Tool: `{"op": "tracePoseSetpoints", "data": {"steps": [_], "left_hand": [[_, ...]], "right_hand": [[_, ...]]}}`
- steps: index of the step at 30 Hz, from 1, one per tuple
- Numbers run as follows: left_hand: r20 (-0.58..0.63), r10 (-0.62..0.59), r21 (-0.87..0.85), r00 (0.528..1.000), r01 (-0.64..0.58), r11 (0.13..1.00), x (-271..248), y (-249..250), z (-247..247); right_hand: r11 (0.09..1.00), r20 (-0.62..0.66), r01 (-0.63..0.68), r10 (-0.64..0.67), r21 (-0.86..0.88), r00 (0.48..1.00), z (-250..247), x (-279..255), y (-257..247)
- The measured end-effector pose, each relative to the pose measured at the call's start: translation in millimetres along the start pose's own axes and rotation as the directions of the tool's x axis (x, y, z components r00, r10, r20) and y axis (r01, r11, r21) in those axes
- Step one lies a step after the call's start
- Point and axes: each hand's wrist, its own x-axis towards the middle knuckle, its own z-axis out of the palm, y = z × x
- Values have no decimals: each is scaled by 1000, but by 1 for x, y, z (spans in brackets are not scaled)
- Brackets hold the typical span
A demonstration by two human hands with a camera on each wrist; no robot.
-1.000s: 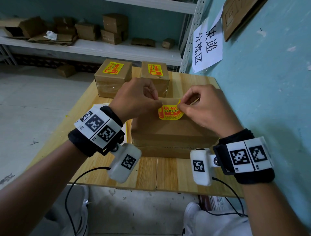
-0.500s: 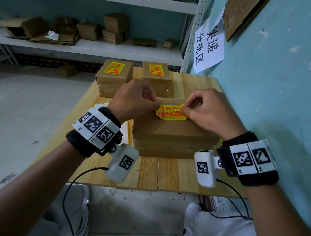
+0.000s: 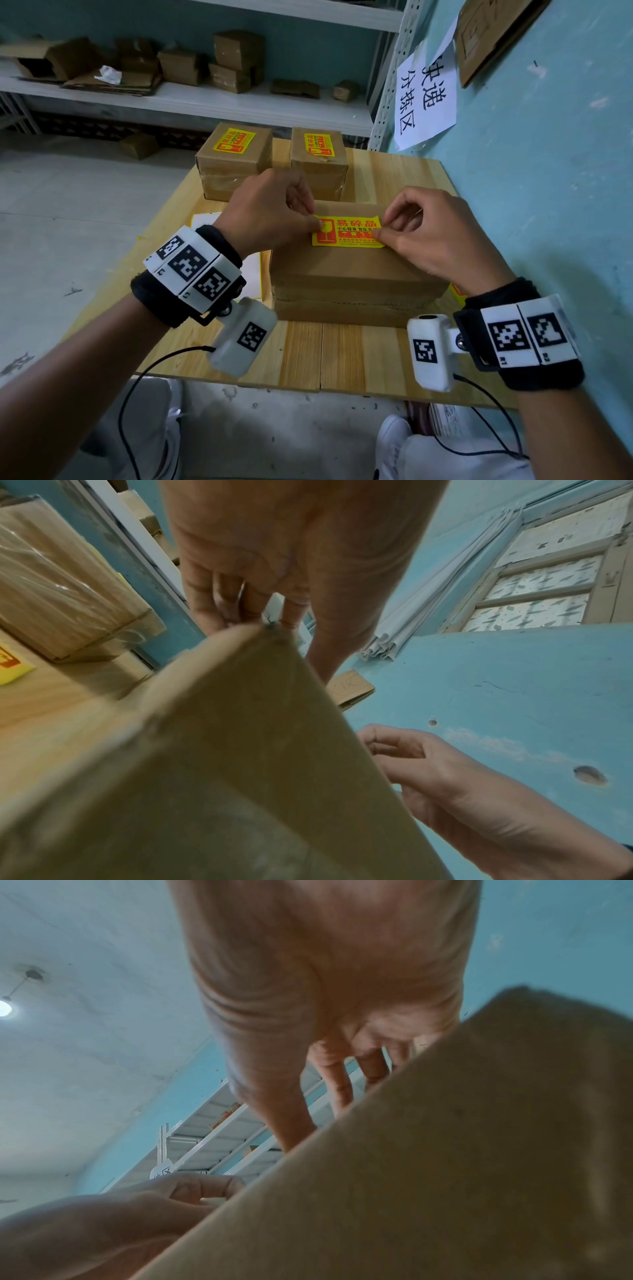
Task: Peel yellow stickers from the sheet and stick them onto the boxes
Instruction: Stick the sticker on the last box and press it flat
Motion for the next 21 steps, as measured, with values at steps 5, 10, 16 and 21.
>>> {"op": "tracePoseSetpoints", "data": {"steps": [5, 10, 16, 21], "left_hand": [[-26, 4, 157, 1000, 1, 988, 1, 3, 11], [54, -63, 167, 997, 54, 985, 1, 7, 24], [-36, -9, 117, 999, 13, 993, -3, 4, 30], [-97, -1, 35, 995, 5, 999, -3, -3, 34]], "right_hand": [[998, 22, -35, 37, -57, 999, 6, 4, -2], [997, 54, -66, 68, -47, 996, 17, 4, -4], [994, -26, -86, 84, -64, 996, 27, 5, 1], [993, -96, -65, 55, -103, 994, 33, 4, 1]]}}
